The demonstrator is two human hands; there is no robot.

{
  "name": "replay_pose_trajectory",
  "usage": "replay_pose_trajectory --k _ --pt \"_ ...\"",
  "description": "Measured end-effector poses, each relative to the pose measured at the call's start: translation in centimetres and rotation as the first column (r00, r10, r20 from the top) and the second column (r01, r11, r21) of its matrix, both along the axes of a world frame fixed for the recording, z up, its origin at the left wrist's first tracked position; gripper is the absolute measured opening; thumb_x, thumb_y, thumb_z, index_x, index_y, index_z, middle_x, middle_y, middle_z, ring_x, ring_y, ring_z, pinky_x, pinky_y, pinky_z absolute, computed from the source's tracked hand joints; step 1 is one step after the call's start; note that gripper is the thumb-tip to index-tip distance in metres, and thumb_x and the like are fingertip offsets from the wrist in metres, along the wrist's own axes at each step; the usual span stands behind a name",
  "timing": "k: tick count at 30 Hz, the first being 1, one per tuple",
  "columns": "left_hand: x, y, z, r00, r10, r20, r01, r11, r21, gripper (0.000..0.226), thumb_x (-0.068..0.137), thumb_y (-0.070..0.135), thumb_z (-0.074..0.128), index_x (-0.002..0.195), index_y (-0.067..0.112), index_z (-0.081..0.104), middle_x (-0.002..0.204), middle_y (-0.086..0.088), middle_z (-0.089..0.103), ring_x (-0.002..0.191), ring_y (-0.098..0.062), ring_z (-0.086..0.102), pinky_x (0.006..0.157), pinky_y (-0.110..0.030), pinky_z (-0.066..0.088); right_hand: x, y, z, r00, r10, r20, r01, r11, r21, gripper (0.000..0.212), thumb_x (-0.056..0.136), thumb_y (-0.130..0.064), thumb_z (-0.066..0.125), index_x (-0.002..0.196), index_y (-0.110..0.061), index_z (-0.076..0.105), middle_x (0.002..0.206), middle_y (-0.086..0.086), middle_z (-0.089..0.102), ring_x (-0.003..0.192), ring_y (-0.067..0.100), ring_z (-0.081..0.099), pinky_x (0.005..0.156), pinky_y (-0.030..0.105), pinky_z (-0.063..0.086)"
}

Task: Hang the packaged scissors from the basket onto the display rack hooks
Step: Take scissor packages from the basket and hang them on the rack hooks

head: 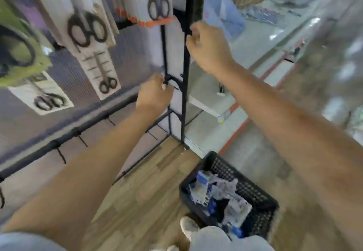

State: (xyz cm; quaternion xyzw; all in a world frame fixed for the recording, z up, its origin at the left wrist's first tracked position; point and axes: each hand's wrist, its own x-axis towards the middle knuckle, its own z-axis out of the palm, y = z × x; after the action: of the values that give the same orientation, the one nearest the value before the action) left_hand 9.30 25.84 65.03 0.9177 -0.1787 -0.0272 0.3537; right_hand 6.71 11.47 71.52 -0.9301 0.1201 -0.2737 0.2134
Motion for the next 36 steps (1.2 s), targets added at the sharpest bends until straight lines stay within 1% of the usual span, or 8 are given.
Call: replay_pose_trajectory --k 5,11,16,20,23,28,30,36 --pt "-5.3 -4.3 -7.1 0.917 -0.398 -0.004 0.392 0.901 0.184 0.033 0.094 0.021 0.046 0.118 -0.002 0.049 0.123 -0.022 0.052 0.115 -0.036 0.049 0.091 -0.039 0.043 -11.7 -3.5 -10.9 0.885 -0.337 -0.322 0.381 0.921 0.084 0.033 0.096 -0.02 0.041 0.124 -0.004 0.049 0.117 0.018 0.058 0.109 0.033 0.055 0.085 0.036 0.043" --pt "-11.8 -7.6 -15.9 0.742 -0.655 -0.142 0.653 0.658 0.376 0.037 0.097 0.028 0.043 0.117 -0.003 0.048 0.121 -0.022 0.05 0.112 -0.035 0.047 0.087 -0.038 0.037 -23.9 -4.3 -20.2 0.677 -0.47 -0.566 0.629 0.769 0.113 0.038 0.099 -0.018 0.04 0.133 -0.001 0.043 0.129 0.02 0.052 0.116 0.034 0.05 0.09 0.036 0.039" --pt "-15.2 -9.9 -21.3 0.701 -0.657 -0.277 0.703 0.571 0.424 0.032 0.095 0.027 0.046 0.112 0.0 0.051 0.116 -0.018 0.055 0.105 -0.031 0.052 0.074 -0.033 0.036 -30.7 -6.4 -26.7 0.546 -0.496 -0.676 0.765 0.623 0.161 0.034 0.099 -0.014 0.037 0.125 0.002 0.05 0.124 0.021 0.056 0.111 0.033 0.054 0.088 0.037 0.042" --pt "-16.5 -11.7 -26.5 0.691 -0.613 -0.384 0.718 0.525 0.457 0.033 0.097 0.027 0.045 0.114 -0.001 0.05 0.118 -0.019 0.053 0.107 -0.034 0.051 0.078 -0.037 0.038 -34.1 -8.1 -32.8 0.49 -0.443 -0.751 0.804 0.562 0.193 0.022 0.096 -0.014 0.037 0.102 -0.005 0.057 0.099 0.014 0.061 0.093 0.031 0.059 0.065 0.035 0.042" --pt "-17.4 -12.9 -31.3 0.687 -0.563 -0.459 0.726 0.506 0.466 0.033 0.097 0.027 0.045 0.107 -0.004 0.051 0.112 -0.022 0.055 0.101 -0.036 0.053 0.072 -0.04 0.038 -35.3 -9.0 -37.5 0.47 -0.408 -0.783 0.822 0.526 0.219 0.025 0.095 -0.015 0.038 0.11 -0.008 0.056 0.102 0.012 0.063 0.091 0.031 0.059 0.074 0.039 0.048" --pt "-18.2 -13.1 -41.6 0.614 -0.516 -0.597 0.789 0.398 0.468 0.047 0.089 0.038 0.046 0.117 0.0 0.051 0.118 -0.017 0.056 0.111 -0.034 0.053 0.089 -0.043 0.045 -36.3 -8.7 -47.2 0.403 -0.3 -0.865 0.86 0.449 0.244 0.028 0.099 -0.017 0.037 0.116 -0.002 0.054 0.111 0.013 0.058 0.104 0.031 0.055 0.073 0.031 0.037" --pt "-18.3 -13.3 -45.8 0.595 -0.502 -0.627 0.802 0.329 0.499 0.038 0.093 0.032 0.046 0.113 0.001 0.051 0.116 -0.017 0.055 0.111 -0.033 0.051 0.088 -0.042 0.045 -36.2 -8.2 -51.6 0.398 -0.265 -0.878 0.87 0.414 0.269 0.032 0.099 -0.018 0.037 0.122 -0.001 0.052 0.119 0.015 0.058 0.105 0.029 0.054 0.073 0.029 0.033" --pt "-18.6 -14.2 -59.8 0.514 -0.526 -0.678 0.846 0.182 0.501 0.026 0.096 0.027 0.044 0.111 0.006 0.048 0.116 -0.013 0.051 0.109 -0.029 0.049 0.084 -0.04 0.043 -35.7 -6.9 -67.3 0.346 -0.239 -0.907 0.938 0.113 0.328 0.029 0.096 -0.014 0.043 0.118 0.004 0.052 0.115 0.019 0.06 0.103 0.031 0.055 0.083 0.036 0.041"
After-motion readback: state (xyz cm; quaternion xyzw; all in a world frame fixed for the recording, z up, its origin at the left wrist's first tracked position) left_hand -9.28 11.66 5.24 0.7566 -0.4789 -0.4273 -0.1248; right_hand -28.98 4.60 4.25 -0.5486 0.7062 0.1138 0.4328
